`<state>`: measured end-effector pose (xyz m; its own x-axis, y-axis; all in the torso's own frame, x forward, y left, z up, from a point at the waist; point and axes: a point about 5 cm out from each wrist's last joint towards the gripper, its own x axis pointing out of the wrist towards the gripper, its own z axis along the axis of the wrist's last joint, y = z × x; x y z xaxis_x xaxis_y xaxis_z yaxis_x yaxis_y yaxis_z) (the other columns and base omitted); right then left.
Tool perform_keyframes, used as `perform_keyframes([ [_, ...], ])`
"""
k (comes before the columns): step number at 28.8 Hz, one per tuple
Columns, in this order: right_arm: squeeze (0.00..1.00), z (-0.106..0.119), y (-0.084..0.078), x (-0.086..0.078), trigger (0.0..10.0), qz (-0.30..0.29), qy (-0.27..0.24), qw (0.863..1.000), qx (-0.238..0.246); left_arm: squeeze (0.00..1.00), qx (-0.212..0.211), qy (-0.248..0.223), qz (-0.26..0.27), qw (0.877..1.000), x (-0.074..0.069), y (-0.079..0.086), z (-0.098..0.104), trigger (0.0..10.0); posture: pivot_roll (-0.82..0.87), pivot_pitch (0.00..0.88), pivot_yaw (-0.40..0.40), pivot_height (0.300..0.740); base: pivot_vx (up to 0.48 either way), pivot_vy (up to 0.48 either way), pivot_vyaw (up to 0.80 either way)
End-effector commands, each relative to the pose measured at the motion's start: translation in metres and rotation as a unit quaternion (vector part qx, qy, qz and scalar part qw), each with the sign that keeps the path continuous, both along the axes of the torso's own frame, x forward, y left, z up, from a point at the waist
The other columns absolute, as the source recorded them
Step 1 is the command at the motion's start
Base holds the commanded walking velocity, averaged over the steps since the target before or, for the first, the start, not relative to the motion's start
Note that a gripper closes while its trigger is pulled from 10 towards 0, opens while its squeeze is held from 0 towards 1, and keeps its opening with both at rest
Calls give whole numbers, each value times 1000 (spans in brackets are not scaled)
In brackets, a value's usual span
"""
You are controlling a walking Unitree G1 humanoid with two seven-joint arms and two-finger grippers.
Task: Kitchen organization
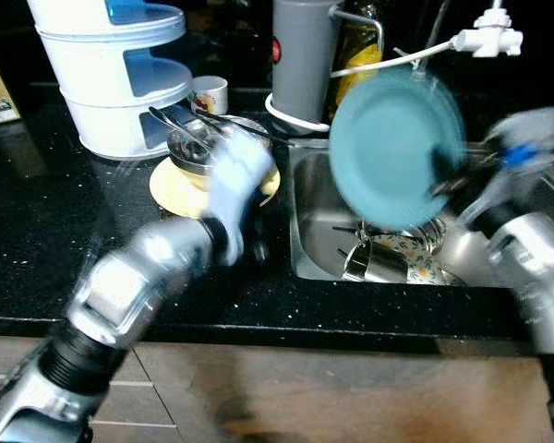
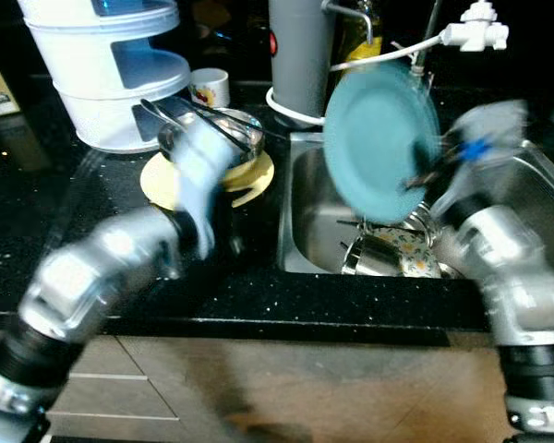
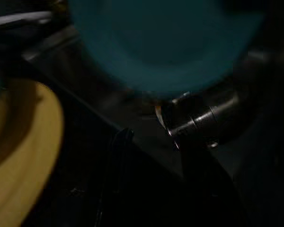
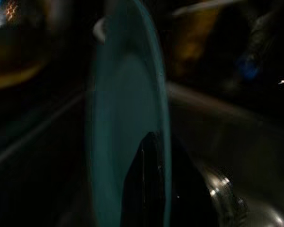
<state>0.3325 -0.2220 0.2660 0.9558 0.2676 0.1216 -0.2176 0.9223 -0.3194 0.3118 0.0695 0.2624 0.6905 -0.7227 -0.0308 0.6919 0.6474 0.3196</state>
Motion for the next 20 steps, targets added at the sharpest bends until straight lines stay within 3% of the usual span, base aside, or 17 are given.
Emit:
perform_keyframes([
  [1, 0, -11, 2, 1, 10000, 1, 24, 999, -44, 0, 13, -27, -6, 1000, -2, -2, 4, 10000, -24, 131, -2, 740, 0, 0, 0],
  [3, 0, -22, 2, 7, 10000, 0, 42, 996, -82, 0, 19, -26, -4, 999, -3, -2, 1, 10000, -21, 132, -5, 740, 0, 0, 0],
  [10, 0, -34, 12, 23, 10000, 28, 81, 987, -138, 0, 23, -26, 12, 999, 1, 4, -8, 10000, -24, 132, -5, 740, 0, 0, 0],
  [15, 0, -36, 14, 33, 10000, 32, 109, 983, -146, 0, -4, -15, 12, 1000, 4, 4, -7, 10000, -23, 131, -5, 740, 0, 0, 0],
  [17, 0, -38, 14, 40, 10000, 32, 127, 980, -149, 0, -34, -5, -1, 999, 4, 1, -3, 10000, -24, 130, -10, 740, 0, 0, 0],
  [20, 0, -40, 14, 44, 10000, 27, 133, 979, -149, 0, -39, -7, -15, 999, 3, -2, 1, 10000, -24, 130, -14, 740, 0, 0, 0],
])
